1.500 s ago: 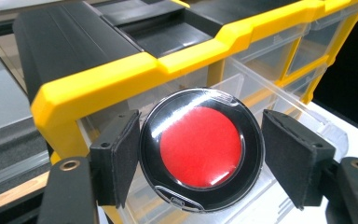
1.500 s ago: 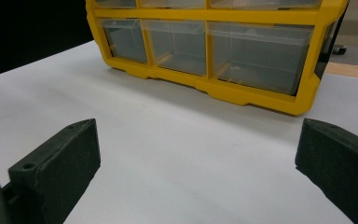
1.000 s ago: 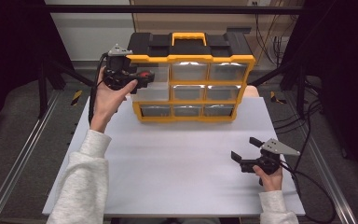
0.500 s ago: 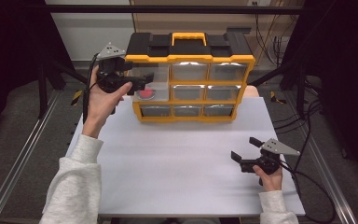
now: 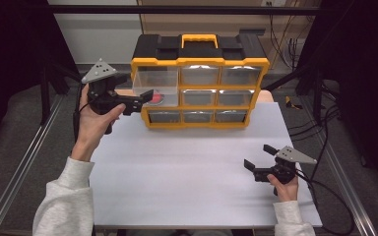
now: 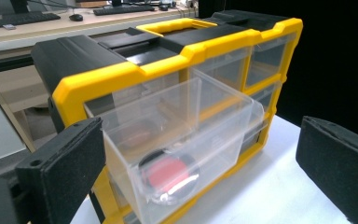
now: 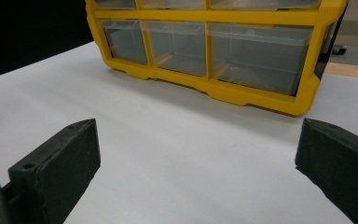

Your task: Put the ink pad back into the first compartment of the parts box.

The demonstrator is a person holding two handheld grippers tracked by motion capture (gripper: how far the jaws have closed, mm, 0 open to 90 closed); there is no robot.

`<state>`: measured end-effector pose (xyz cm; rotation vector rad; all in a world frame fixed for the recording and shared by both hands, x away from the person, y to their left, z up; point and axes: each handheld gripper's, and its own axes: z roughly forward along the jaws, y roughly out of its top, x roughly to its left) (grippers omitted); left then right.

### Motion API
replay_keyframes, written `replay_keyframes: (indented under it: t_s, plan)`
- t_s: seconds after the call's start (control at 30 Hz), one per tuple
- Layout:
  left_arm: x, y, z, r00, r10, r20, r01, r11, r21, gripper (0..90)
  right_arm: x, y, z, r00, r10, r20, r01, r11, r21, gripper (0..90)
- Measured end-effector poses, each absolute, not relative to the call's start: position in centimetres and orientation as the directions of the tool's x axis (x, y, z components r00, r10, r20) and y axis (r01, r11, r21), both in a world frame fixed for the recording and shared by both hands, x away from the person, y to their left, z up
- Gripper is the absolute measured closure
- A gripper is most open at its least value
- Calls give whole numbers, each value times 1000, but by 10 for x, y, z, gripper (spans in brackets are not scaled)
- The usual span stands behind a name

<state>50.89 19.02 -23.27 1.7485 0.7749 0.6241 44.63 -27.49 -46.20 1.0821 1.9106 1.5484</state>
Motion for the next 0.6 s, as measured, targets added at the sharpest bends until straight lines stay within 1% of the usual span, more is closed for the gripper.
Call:
replay_keyframes:
  t_s: [0.13,0.37,0.6]
  plan:
    - [500,196,-241,649,759,53,190,-229,955,9,446,-275,-462,-591,796,127,290,63,955,4]
    - [489,205,-261,663,748,33,182,-204,962,6,446,-275,-462,-590,797,127,291,63,955,4]
    - [477,212,-291,678,735,21,191,-204,960,7,446,-275,-462,-590,797,127,290,63,955,5]
